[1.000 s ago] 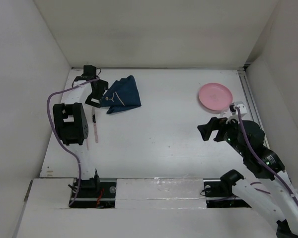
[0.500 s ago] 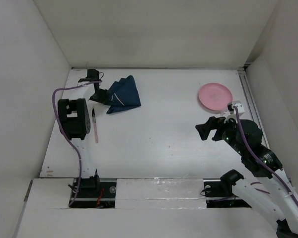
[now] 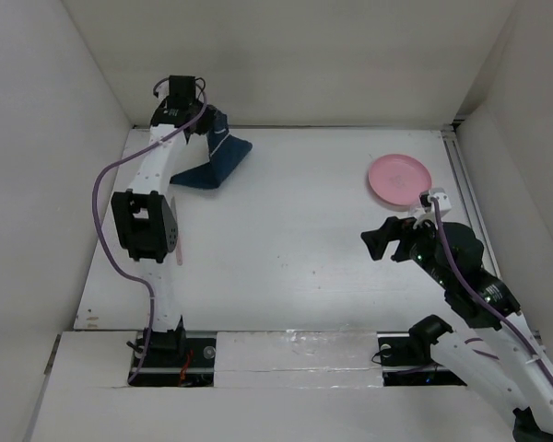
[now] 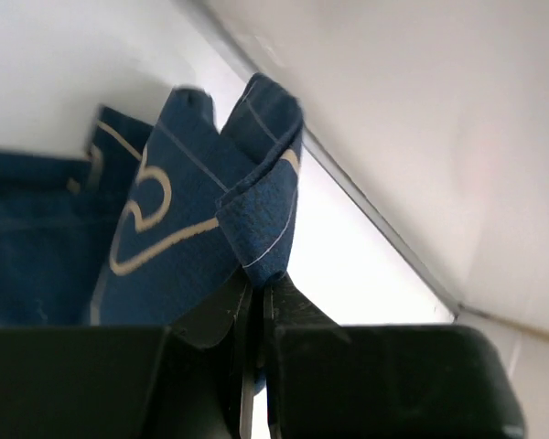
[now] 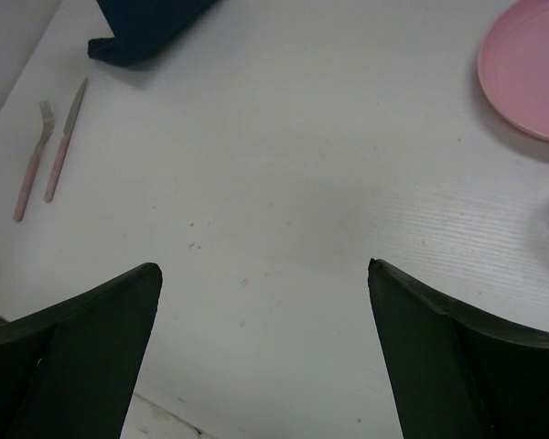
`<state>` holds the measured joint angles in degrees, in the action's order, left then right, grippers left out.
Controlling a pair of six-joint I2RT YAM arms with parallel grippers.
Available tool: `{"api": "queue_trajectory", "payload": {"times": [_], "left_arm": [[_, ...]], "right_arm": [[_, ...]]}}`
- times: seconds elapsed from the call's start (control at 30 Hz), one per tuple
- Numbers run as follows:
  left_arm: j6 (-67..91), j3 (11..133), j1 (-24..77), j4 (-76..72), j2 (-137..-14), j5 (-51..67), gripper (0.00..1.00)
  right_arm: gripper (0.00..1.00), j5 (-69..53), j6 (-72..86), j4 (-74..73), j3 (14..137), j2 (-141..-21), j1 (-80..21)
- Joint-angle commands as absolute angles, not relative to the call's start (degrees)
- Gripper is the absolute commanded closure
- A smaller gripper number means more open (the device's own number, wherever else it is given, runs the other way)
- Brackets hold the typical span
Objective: Set the dinner table for one person
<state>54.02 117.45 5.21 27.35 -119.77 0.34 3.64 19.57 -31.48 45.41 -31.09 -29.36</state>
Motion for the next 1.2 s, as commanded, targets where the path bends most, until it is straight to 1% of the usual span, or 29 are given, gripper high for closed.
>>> {"api": "queue_trajectory", "payload": {"times": [0.0, 0.13, 0.2, 0.3, 0.33, 0.43, 0.47, 0.5, 0.53, 0.6, 0.63, 0.7, 0.73, 0.83, 0.93, 0.97, 1.0, 1.03, 1.07, 1.13, 1.17], "left_arm": [[46.16, 117.43, 8.6, 25.85, -116.73, 0.36, 1.0], [44.91, 111.46, 14.75, 23.48, -112.33, -5.44, 1.0], [44.91, 105.84, 18.97, 21.63, -109.26, -7.29, 1.0], [45.44, 102.05, 26.7, 21.79, -106.27, -16.06, 1.0], [46.74, 102.04, 28.72, 23.19, -106.26, -21.74, 1.0], [51.84, 100.64, 35.75, 28.63, -105.73, -28.1, 1.0], [53.86, 99.94, 37.42, 30.31, -105.73, -32.39, 0.99], [55.36, 98.1, 40.83, 32.15, -105.04, -34.08, 0.96], [56.94, 97.13, 42.78, 32.69, -104.33, -35.75, 0.89], [60.63, 95.37, 46.56, 33.65, -103.63, -40.77, 0.72], [61.34, 93.8, 50.15, 33.66, -102.93, -41.56, 0.67], [60.21, 92.2, 53.16, 29.82, -102.31, -40.88, 0.51], [59.6, 91.07, 55.52, 29.1, -102.3, -40.87, 0.41], [58.98, 89.31, 57.83, 26.3, -100.73, -37.98, 0.31], [57.4, 83.43, 59.23, 21.73, -96.08, -35.08, 0.29], [58.78, 80.1, 59.24, 20.58, -92.85, -35.07, 0.22], [60.19, 78.59, 59.24, 20.57, -91.07, -35.07, 0.18], [61.42, 77.27, 59.24, 21.52, -89.23, -37.68, 0.0], [63.0, 76.21, 59.24, 24.32, -87.56, -39.27, 0.0], [65.39, 73.57, 57.84, 25.31, -83.07, -42.09, 0.0], [65.39, 72.78, 55.22, 25.31, -81.32, -42.1, 0.0]], "right_arm": [[0.0, 4.04, 20.65, -26.99, 44.13, -31.03, -29.88], [0.0, 4.57, 20.65, -25.93, 43.59, -32.17, -29.88], [0.0, 5.19, 20.65, -25.93, 43.59, -32.78, -29.88], [0.0, 6.68, 20.65, -25.93, 43.59, -33.31, -29.88], [0.0, 7.72, 20.65, -25.93, 43.59, -33.31, -29.88], [0.0, 9.66, 21.71, -25.93, 43.59, -32.7, -29.88], [0.0, 9.67, 22.41, -25.93, 43.59, -32.7, -29.88], [0.0, 11.15, 22.93, -25.93, 43.59, -32.17, -29.88], [0.0, 11.77, 23.46, -25.93, 42.9, -32.17, -29.88], [0.0, 12.39, 24.34, -25.41, 42.28, -30.86, -29.88], [0.0, 13.78, 25.04, -25.4, 41.58, -30.85, -29.88], [0.0, 15.37, 26.79, -25.4, 41.57, -29.28, -29.88], [0.0, 17.12, 27.5, -25.4, 41.57, -29.27, -29.88], [0.0, 19.42, 28.82, -25.93, 41.04, -26.72, -29.88], [0.0, 21.09, 29.35, -25.22, 39.91, -25.4, -29.88], [0.0, 21.62, 29.36, -24.62, 39.21, -25.4, -29.88], [0.0, 21.62, 29.36, -24.61, 39.2, -25.4, -29.88], [0.0, 21.62, 29.88, -24.0, 38.68, -25.4, -29.88], [0.0, 21.62, 29.88, -23.47, 38.67, -25.4, -29.88], [0.0, 19.96, 29.36, -20.41, 38.06, -27.41, -29.88], [0.0, 17.51, 27.7, -18.56, 37.27, -28.47, -29.88]]}}
